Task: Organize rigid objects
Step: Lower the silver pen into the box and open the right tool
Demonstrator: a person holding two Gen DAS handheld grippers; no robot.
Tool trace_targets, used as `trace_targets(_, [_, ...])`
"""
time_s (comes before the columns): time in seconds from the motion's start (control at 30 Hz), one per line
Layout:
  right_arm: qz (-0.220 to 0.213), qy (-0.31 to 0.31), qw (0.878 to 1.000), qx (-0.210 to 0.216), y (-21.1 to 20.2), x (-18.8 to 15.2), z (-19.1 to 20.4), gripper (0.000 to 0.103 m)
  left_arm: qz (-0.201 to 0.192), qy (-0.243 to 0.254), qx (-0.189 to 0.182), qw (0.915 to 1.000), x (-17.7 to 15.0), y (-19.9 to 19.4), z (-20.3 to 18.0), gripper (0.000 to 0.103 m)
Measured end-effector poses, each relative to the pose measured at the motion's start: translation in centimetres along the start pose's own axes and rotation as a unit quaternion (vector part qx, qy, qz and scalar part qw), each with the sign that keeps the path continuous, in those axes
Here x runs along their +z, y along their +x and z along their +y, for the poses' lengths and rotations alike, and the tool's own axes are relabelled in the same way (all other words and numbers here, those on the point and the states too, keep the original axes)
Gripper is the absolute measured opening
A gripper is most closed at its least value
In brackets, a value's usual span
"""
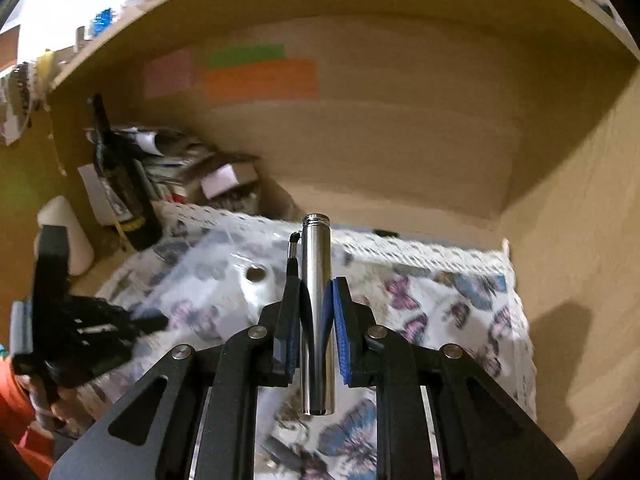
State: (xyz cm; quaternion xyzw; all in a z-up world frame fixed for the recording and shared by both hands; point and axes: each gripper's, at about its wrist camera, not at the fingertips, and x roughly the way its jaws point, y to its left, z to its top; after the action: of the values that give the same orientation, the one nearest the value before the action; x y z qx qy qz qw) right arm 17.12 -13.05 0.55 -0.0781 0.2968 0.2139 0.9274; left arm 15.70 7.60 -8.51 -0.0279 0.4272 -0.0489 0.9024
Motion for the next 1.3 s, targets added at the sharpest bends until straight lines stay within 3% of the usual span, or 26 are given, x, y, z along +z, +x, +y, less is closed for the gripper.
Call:
trace_targets(0.17, [0.011, -0.027, 0.999, 0.026, 1.5, 0.6, 2.3, 0.014, 0.000, 0.001, -0.002, 1.0000, 0.0, 0.0, 0.0, 0.009])
trace_targets(0.37, [0.059, -0.062, 0.995, 0.055, 4.6, 0.0, 4.9, 0.014, -0.001, 0.001, -0.006, 1.0000, 0.0, 0.0, 0.1, 0.009])
trace_targets(0.7, [0.140, -0.148, 0.977, 0.067, 8.3, -1.6, 9.1, 0.015, -0.004, 0.000, -0.012, 0.9999, -0.1, 0.0, 0.3, 0.010])
trace_targets(0.9, [0.170, -0.153, 0.970, 0.080, 9.2, -2.0, 9.7, 0.015, -0.004, -0.001, -0.015, 0.9999, -0.1, 0.0, 0.3, 0.010])
trace_targets(1.07, [0.161, -0.148, 0.973, 0.076, 8.5, -1.9, 9.7, 0.017, -0.003, 0.000, -0.016, 0.9999, -0.1, 0.0, 0.3, 0.010])
trace_targets(1.3, [0.116, -0.123, 0.984, 0.056, 5.4, -1.2, 7.9, 0.022, -0.003, -0.001, -0.016, 0.9999, 0.0, 0.0, 0.3, 0.011])
